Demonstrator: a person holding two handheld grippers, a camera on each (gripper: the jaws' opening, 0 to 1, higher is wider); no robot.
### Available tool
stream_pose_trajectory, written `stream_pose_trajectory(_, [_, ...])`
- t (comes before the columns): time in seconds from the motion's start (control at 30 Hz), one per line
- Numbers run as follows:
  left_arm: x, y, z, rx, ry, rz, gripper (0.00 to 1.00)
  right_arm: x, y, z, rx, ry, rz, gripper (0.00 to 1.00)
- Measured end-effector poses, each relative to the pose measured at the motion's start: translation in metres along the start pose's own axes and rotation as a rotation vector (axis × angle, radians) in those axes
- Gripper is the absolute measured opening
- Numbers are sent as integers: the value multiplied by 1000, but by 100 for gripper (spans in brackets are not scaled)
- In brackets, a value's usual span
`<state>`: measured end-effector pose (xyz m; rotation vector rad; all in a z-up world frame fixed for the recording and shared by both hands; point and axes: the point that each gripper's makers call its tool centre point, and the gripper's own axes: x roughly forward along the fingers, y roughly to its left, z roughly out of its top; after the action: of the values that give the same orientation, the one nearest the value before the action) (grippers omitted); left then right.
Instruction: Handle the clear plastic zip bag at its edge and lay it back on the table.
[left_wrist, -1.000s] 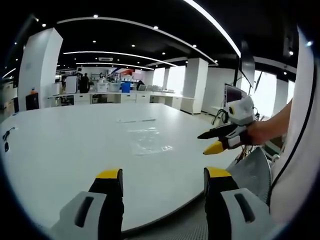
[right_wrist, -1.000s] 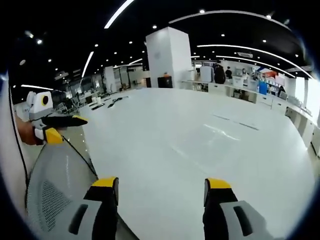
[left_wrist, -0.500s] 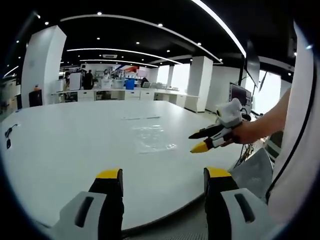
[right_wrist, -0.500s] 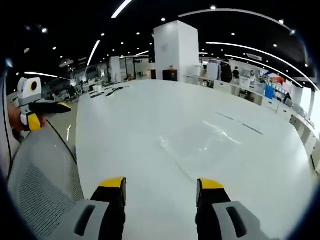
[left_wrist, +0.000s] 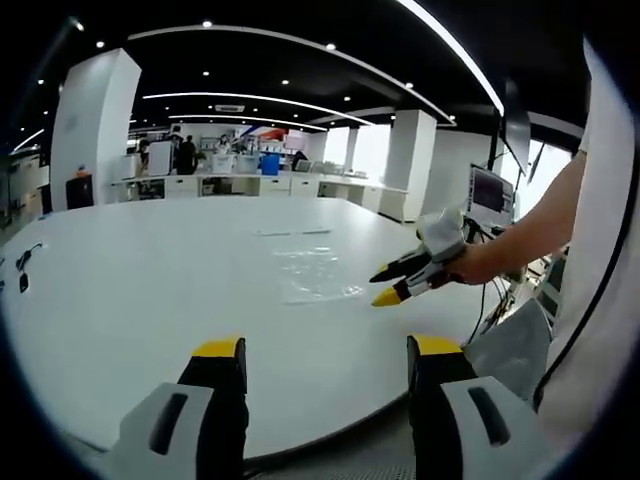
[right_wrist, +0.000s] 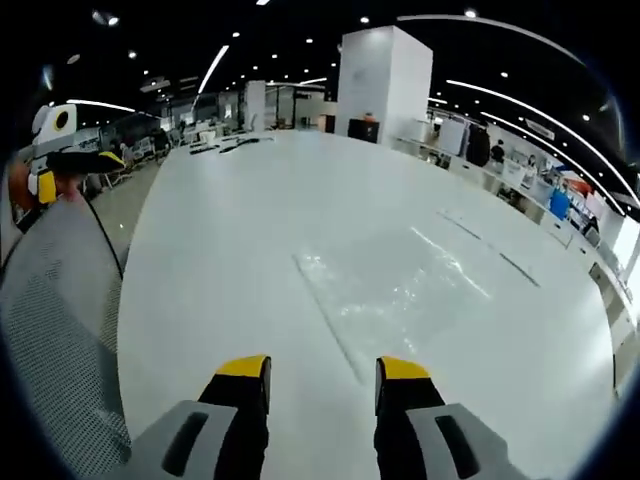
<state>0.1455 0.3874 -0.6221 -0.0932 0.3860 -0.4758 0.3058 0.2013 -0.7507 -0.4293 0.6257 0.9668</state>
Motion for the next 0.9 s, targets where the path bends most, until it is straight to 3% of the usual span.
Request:
stream_pose_trajectory(0.43, [2, 5, -1, -6, 7, 27, 63, 11, -23, -10, -38, 72, 18, 27])
stream_pose_trajectory(0.77, [3, 8, -3, -1, 6, 30, 62, 20, -24, -12, -44, 111, 49, 21])
stream_pose_trajectory(0.9, [3, 7, -1, -3, 2, 30, 62, 22, -24, -16, -77, 137, 62, 13])
